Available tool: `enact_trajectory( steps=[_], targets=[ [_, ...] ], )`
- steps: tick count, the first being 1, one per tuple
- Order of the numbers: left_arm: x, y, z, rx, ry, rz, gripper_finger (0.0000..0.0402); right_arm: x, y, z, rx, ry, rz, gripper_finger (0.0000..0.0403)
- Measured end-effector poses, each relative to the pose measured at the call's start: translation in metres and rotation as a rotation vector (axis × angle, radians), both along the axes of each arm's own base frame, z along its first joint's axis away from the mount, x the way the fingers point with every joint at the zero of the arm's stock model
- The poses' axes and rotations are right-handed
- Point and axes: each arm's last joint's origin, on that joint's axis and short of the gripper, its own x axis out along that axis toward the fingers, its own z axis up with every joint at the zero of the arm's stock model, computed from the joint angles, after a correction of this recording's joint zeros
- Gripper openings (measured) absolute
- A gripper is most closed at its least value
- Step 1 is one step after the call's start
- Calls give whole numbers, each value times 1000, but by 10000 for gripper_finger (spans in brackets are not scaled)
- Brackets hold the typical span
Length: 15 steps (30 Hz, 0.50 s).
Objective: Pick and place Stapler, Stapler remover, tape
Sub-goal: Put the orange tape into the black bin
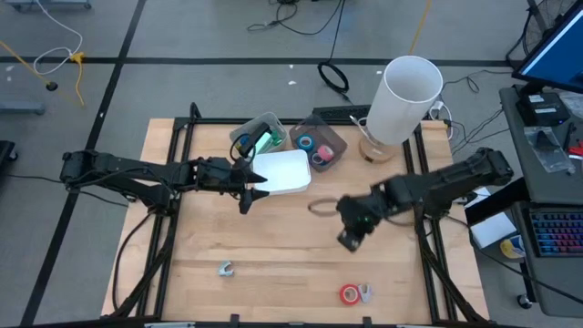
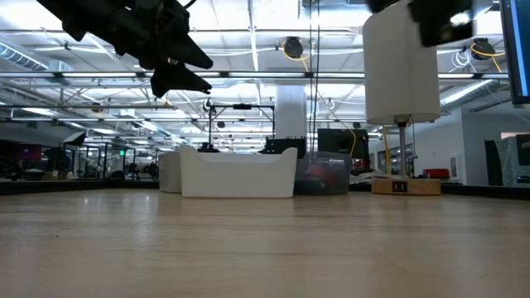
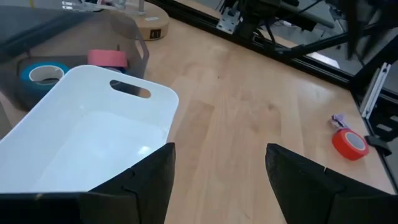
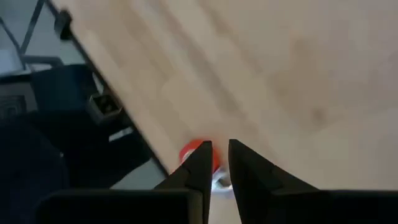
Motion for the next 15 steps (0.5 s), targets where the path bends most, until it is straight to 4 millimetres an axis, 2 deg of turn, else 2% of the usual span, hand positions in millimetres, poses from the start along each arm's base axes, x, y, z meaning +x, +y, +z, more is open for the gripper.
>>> enact_trajectory(
  steps=[5, 9, 12, 15],
  targets=[
    [0, 0, 0, 16, 1, -7, 248, -4, 44, -9, 49, 32, 38, 40],
    [0, 0, 0, 29, 2, -13, 248, -3, 73, -19, 43, 4, 155, 40],
    [0, 0, 0, 39, 3, -18, 248, -1, 90, -26, 28, -52, 261, 39],
    [0, 0, 0, 41, 3, -19, 248, 0, 99, -36, -3, -35, 321, 41]
  ],
)
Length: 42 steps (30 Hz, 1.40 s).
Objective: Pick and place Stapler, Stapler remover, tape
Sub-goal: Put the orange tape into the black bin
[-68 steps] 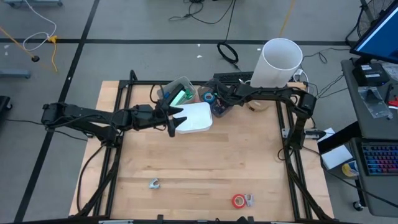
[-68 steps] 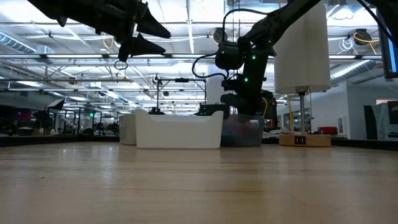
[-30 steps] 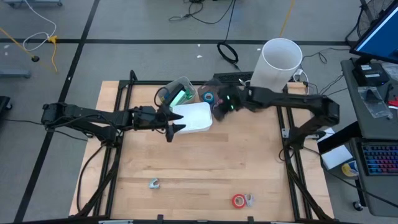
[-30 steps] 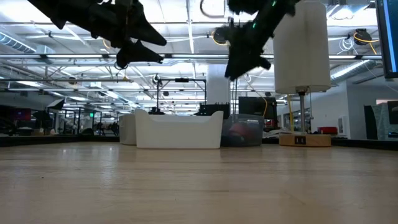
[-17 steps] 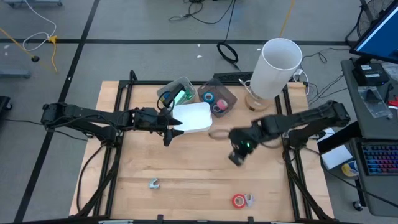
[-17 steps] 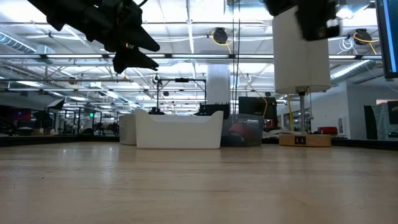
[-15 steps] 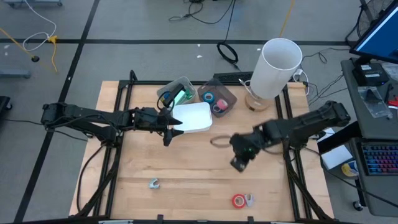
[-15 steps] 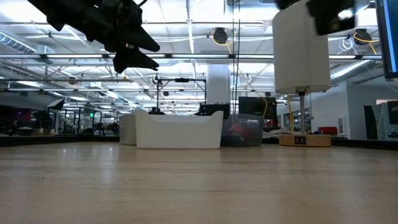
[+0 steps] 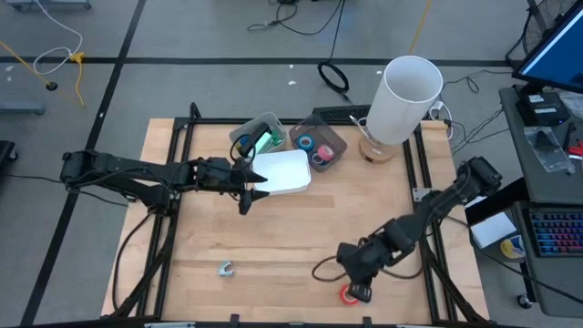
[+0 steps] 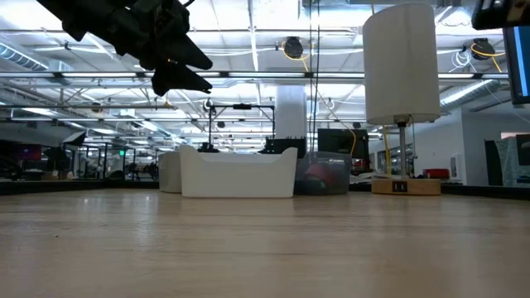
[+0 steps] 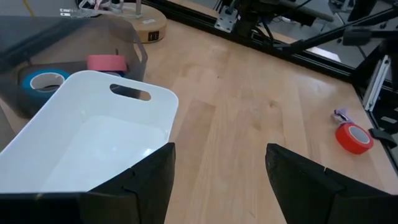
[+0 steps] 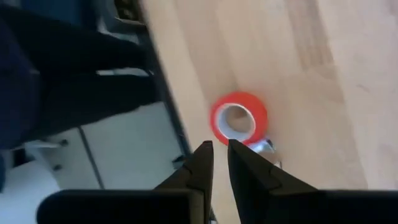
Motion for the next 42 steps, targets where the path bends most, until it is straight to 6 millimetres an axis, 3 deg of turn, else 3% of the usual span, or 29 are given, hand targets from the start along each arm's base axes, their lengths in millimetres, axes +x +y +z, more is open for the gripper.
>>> enact_trajectory(
  steps=[4, 17, 24, 32, 42],
  targets=[
    [0, 0, -1, 1, 8, 0, 248, 4, 1, -13, -38, 51, 7, 62],
    [-1, 0, -3, 6, 33, -2, 248, 20, 14, -52, -55, 106, 140, 187],
    [-2, 0, -3, 6, 38, -3, 248, 26, 19, -72, -49, 154, 181, 196],
    [-2, 0, -4, 6, 42, -2, 248, 29, 17, -81, -56, 156, 173, 196],
    [-2, 0, -4, 6, 46, -2, 248, 15, 10, -112, -39, 205, 154, 196]
  ],
)
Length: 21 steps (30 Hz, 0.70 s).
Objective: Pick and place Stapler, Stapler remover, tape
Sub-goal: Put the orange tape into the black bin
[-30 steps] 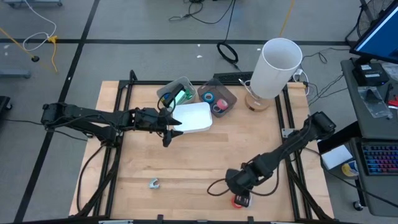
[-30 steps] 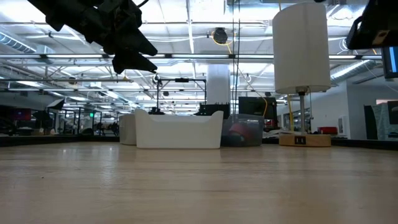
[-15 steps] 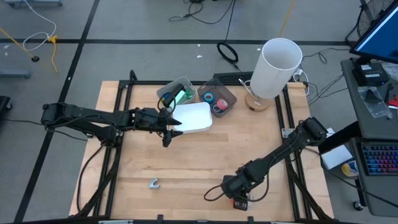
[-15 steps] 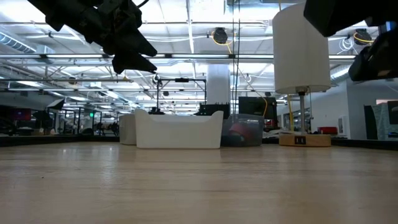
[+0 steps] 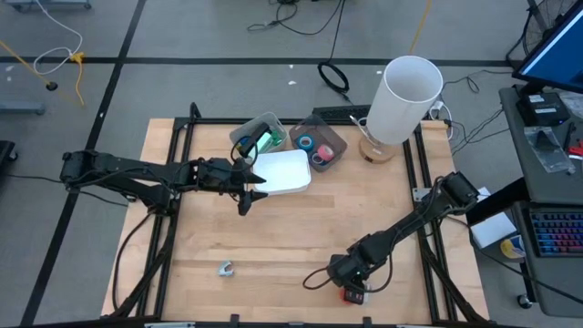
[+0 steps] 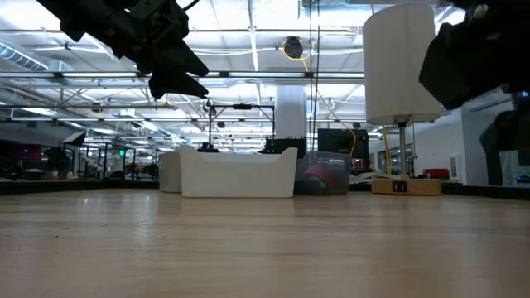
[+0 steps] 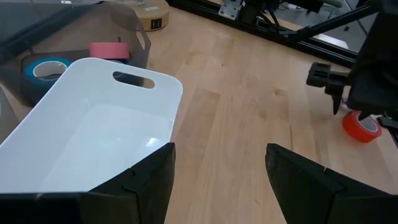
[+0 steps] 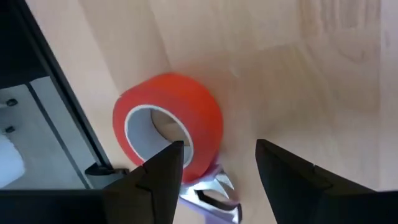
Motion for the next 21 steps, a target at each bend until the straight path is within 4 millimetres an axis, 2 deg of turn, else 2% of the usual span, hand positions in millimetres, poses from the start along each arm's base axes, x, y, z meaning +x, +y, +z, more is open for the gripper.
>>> enact_trajectory(
  steps=[5, 10, 19, 21],
  targets=[
    [0, 0, 0, 0, 0, 0, 248, -5, -3, -10, 2, 7, -21, 182],
    [0, 0, 0, 0, 0, 1, 248, -10, -8, -17, -27, 37, -72, 148],
    [0, 0, 0, -7, -1, 4, 248, 8, -23, -15, 41, -38, -91, 29],
    [0, 0, 0, -11, -2, 7, 248, 15, -30, -12, 71, -76, -91, 28]
  ],
)
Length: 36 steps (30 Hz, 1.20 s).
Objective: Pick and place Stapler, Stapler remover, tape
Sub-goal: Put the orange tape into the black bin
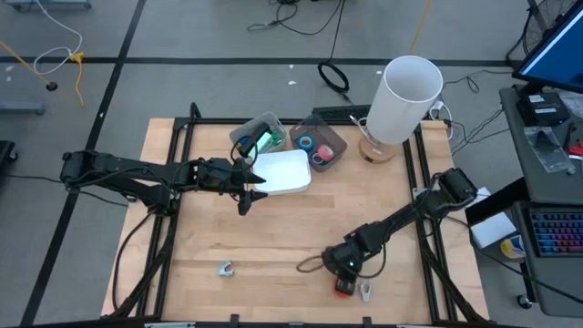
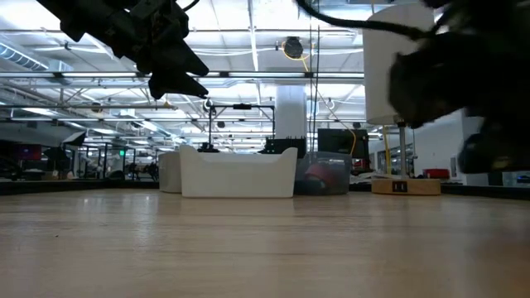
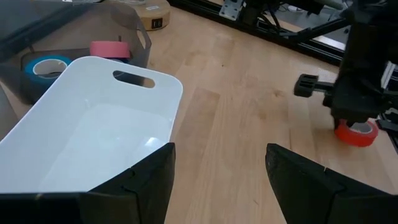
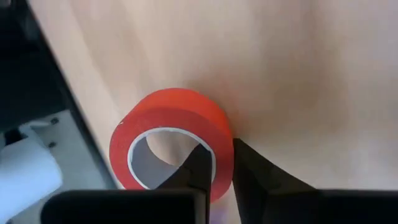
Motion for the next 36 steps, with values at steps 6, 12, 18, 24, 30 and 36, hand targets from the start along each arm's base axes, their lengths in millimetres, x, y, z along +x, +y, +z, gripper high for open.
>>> enact_trajectory(
  steps=[6, 12, 18, 24, 30, 36],
  targets=[
    [0, 0, 0, -24, -3, 12, 248, 16, -41, 36, 83, -172, -18, 28],
    [0, 0, 0, -52, -5, 25, 248, 20, -116, 90, -7, -467, -116, 28],
    [0, 0, 0, -76, -7, 37, 248, 11, -185, 140, -349, -779, -396, 28],
    [0, 0, 0, -87, -10, 43, 248, 8, -223, 162, -789, -912, -711, 28],
    [1, 0, 2, -94, -30, 47, 248, 23, -248, 145, -1057, -821, -886, 32],
    [2, 0, 4, -111, -54, 54, 248, 49, -260, 124, -1232, -672, -777, 30]
  ],
)
